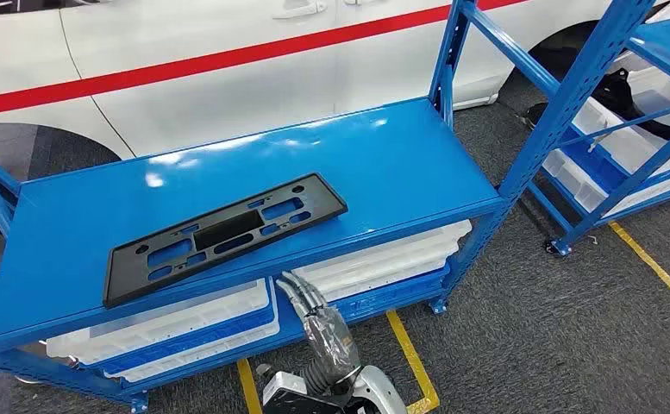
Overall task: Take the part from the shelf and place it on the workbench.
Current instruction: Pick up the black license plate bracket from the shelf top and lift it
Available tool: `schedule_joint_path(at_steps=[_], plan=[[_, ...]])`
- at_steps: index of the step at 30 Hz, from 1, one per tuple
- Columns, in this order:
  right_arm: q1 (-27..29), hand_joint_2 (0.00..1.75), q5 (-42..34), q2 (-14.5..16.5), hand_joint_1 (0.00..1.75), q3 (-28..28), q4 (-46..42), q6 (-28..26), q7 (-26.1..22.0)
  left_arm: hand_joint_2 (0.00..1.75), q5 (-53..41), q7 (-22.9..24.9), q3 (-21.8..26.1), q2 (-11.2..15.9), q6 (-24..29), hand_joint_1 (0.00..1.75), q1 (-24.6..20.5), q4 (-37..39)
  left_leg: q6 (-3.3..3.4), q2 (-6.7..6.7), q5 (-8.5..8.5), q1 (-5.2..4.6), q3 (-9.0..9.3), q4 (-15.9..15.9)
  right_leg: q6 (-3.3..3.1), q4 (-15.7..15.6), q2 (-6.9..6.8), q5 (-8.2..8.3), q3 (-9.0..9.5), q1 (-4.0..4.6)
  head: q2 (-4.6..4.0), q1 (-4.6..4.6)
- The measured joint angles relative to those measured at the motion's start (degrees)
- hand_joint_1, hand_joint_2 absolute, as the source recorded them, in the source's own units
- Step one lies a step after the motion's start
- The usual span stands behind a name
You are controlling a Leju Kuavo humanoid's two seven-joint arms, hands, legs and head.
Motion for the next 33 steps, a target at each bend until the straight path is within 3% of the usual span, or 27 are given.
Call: schedule_joint_path(at_steps=[2, 4, 6, 7, 10, 12, 15, 16, 17, 18, 20, 22, 24, 27, 28, 31, 32, 33], plan=[[-0.08, 0.00, -0.40, -0.11, 0.00, 0.29, 0.02, 0.31, -0.43, 0.00, 0.00, 0.04, 0.00, 0.15, -0.01, 0.00, 0.02, 0.11, -0.10, 0.04, 1.61, 0.08, 0.54, -1.48, 0.07, 0.10, -0.28, -0.13, 0.07, -0.02, 0.00, 0.01], [-0.24, 0.00, -0.79, -0.26, 0.00, 0.76, 0.04, 0.68, -0.89, 0.00, 0.00, 0.12, 0.00, 0.45, -0.02, 0.00, 0.01, 0.27, -0.22, 0.79, 5.64, 0.24, 3.35, -7.83, 0.36, 0.53, -0.92, -0.56, 0.24, -0.06, 0.00, 0.00], [-0.37, 0.00, -0.80, -0.37, 0.00, 1.03, 0.01, 0.75, -0.93, 0.00, 0.00, 0.18, -0.01, 0.67, -0.03, 0.00, -0.20, 0.39, 0.15, 2.00, 8.01, 0.03, 6.26, -14.25, 0.97, 1.15, -1.61, -1.16, 0.28, 0.16, 0.00, 0.02], [-0.41, 0.00, -1.04, -0.45, 0.00, 1.15, -0.03, 0.81, -0.94, 0.00, 0.00, 0.21, -0.02, 0.74, -0.04, 0.00, -0.30, 0.49, 0.51, 2.27, 8.26, -0.09, 6.84, -15.66, 1.28, 1.37, -1.91, -1.36, 0.24, 0.30, 0.00, 0.03], [-0.13, 0.00, -5.22, -0.68, 0.00, 1.36, -0.47, 2.87, -1.33, 0.00, 0.07, 0.46, -0.02, 0.86, -0.03, 0.00, -0.16, 0.84, 1.71, 1.37, 8.39, -0.16, 6.83, -16.01, 2.01, 1.55, -2.32, -1.61, 0.33, 0.39, 0.00, 0.05], [0.49, 0.00, -11.19, -0.76, 0.00, 1.33, -1.20, 6.32, -2.02, 0.00, 0.16, 0.63, -0.02, 0.92, -0.01, 0.00, -0.02, 1.01, 2.37, 1.15, 8.64, 0.00, 6.80, -16.22, 2.64, 3.77, -1.16, -3.33, -0.52, 0.16, 0.00, 0.05], [1.61, 1.31, -18.87, -0.94, 0.00, 1.12, -1.98, 11.25, -2.89, 0.00, 0.19, 0.70, -0.04, 1.05, 0.00, 0.00, -0.12, 1.22, 2.85, 0.99, 8.71, 0.01, 6.62, -16.27, 3.23, 13.97, 0.39, -8.65, -5.42, -0.04, 0.00, 0.05], [1.97, 1.75, -20.58, -1.01, 0.00, 1.02, -2.12, 12.43, -3.02, 0.00, 0.19, 0.73, -0.04, 1.07, 0.00, 0.00, -0.12, 1.29, 2.88, 0.88, 8.69, -0.03, 6.60, -16.27, 3.24, 16.87, 0.46, -9.48, -6.91, -0.04, 0.00, 0.06], [2.32, 1.75, -22.16, -1.11, 0.00, 0.92, -2.35, 13.39, -3.17, 0.00, 0.19, 0.80, -0.04, 1.09, -0.01, 0.00, -0.11, 1.36, 2.89, 0.75, 8.67, -0.07, 6.63, -16.26, 3.16, 18.05, 0.49, -9.26, -7.63, -0.04, 0.00, 0.06], [2.63, 1.75, -23.28, -1.20, 0.00, 0.83, -2.71, 13.95, -3.33, 0.00, 0.24, 0.89, -0.04, 1.11, -0.02, 0.00, -0.12, 1.41, 2.88, 0.61, 8.64, -0.08, 6.71, -16.26, 3.00, 16.89, 0.50, -7.91, -7.18, -0.03, 0.00, 0.06], [3.08, 1.75, -22.74, -1.36, 0.00, 0.55, -4.09, 12.50, -3.60, 0.00, 0.50, 1.11, -0.04, 1.15, 0.00, 0.00, -0.18, 1.56, 2.79, 0.30, 8.56, -0.09, 6.95, -16.26, 2.32, 9.09, 0.59, -3.66, -3.57, 0.08, 0.00, 0.05], [3.28, 1.75, -20.03, -1.46, 0.00, 0.30, -5.66, 9.36, -3.60, 0.00, 0.81, 1.23, -0.04, 1.21, 0.05, 0.00, -0.20, 1.75, 2.41, 0.13, 8.45, -0.20, 7.00, -16.19, 1.70, 2.63, 0.64, -1.26, -0.64, 0.44, 0.00, 0.05], [3.46, 1.75, -18.19, -1.53, 0.00, 0.21, -6.78, 7.51, -3.46, 0.00, 0.95, 1.26, -0.04, 1.28, 0.08, 0.00, -0.16, 1.87, 1.80, 0.11, 8.46, -0.20, 6.99, -16.28, 1.43, 1.40, 0.64, -1.08, -0.24, 0.80, 0.00, 0.04], [3.50, 1.75, -11.68, -1.65, 0.00, 0.00, -8.38, 0.99, -2.82, 0.00, 1.26, 1.28, -0.04, 1.43, 0.08, 0.00, -0.18, 2.03, 0.89, 0.07, 7.30, -0.17, 6.54, -15.01, 0.61, 0.41, 0.58, -0.52, 0.12, 0.34, 0.00, 0.03], [3.39, 1.75, -8.29, -1.66, 0.00, -0.13, -8.94, -2.35, -2.23, 0.00, 1.46, 1.34, -0.03, 1.53, 0.10, 0.00, -0.19, 2.08, 0.68, 0.04, 5.88, -0.16, 5.64, -12.85, 0.34, 0.07, 0.53, -0.34, 0.26, 0.14, 0.00, 0.02], [3.28, 1.75, 2.95, -1.64, 0.00, -0.86, -10.36, -10.94, 0.15, 0.00, 1.99, 1.82, -0.01, 1.91, 0.37, 0.00, -0.12, 2.20, 0.15, 0.01, 0.99, -0.01, 0.96, -2.45, 0.05, 0.06, 0.46, -0.32, 0.27, 0.15, 0.00, 0.00], [3.41, 1.75, 6.93, -1.56, 0.00, -1.30, -10.83, -12.79, 0.80, 0.00, 2.12, 2.09, 0.00, 2.02, 0.44, 0.00, -0.07, 2.22, 0.00, 0.02, 0.85, 0.03, 0.18, -0.79, 0.05, 0.14, 0.47, -0.37, 0.28, 0.15, 0.00, 0.01], [3.62, 1.75, 10.46, -1.40, 0.00, -1.85, -11.29, -13.97, 1.25, 0.00, 2.23, 2.34, 0.01, 2.11, 0.48, 0.00, -0.03, 2.25, -0.10, 0.03, 1.86, 0.09, 0.45, -1.36, 0.08, 0.28, 0.50, -0.45, 0.31, 0.13, 0.00, 0.01]])
